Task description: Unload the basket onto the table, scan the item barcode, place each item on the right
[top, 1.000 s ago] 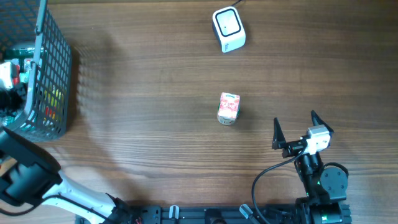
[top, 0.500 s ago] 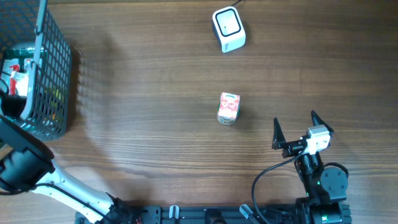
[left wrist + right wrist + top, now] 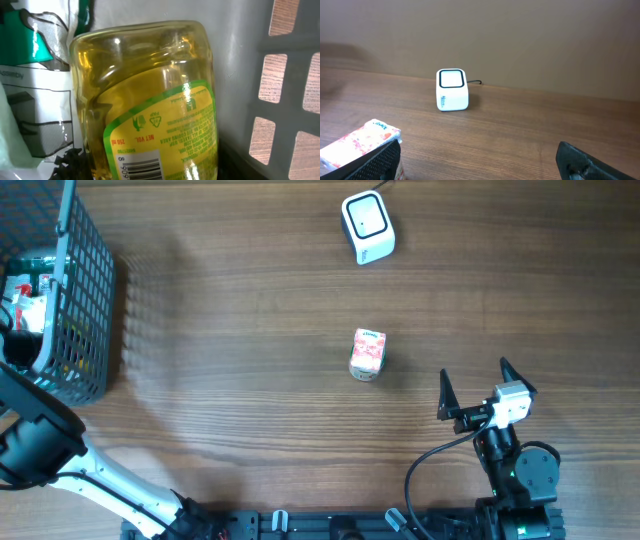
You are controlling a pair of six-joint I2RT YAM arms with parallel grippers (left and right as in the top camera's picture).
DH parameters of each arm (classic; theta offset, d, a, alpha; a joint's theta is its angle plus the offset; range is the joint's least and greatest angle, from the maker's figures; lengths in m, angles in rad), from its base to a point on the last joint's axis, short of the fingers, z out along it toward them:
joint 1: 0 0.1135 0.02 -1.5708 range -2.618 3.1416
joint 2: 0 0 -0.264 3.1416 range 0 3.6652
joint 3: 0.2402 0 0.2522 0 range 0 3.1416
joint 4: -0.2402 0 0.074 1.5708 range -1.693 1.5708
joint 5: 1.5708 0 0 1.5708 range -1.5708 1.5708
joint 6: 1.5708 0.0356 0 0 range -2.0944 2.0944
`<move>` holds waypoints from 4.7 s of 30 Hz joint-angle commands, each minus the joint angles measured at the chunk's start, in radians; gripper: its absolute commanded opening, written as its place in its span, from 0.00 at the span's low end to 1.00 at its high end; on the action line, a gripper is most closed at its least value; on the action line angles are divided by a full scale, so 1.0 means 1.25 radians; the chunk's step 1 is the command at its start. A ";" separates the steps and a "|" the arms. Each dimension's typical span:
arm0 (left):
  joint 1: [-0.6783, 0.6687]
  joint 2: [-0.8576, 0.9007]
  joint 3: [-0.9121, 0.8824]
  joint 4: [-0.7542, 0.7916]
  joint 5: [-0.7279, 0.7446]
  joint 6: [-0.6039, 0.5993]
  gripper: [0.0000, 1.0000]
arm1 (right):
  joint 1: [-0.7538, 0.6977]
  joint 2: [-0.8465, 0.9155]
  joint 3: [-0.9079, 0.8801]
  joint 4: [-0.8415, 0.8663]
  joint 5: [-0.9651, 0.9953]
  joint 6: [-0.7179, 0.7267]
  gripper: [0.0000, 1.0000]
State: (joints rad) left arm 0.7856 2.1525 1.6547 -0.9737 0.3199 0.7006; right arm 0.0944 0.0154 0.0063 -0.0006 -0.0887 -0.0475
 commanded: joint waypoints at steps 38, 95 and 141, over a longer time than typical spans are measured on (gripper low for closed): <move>0.002 -0.247 0.170 0.041 -0.033 -0.146 0.42 | -0.002 -0.005 -0.001 0.002 0.008 -0.004 1.00; -0.020 -0.133 0.169 0.041 -0.056 -0.304 0.61 | -0.002 -0.005 -0.001 0.002 0.008 -0.004 1.00; -0.051 0.056 0.040 0.119 -0.062 -0.159 0.22 | -0.002 -0.005 -0.001 0.002 0.008 -0.004 1.00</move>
State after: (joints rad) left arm 0.7223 2.2074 1.7248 -0.8364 0.2302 0.4973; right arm 0.0944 0.0154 0.0063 -0.0006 -0.0887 -0.0475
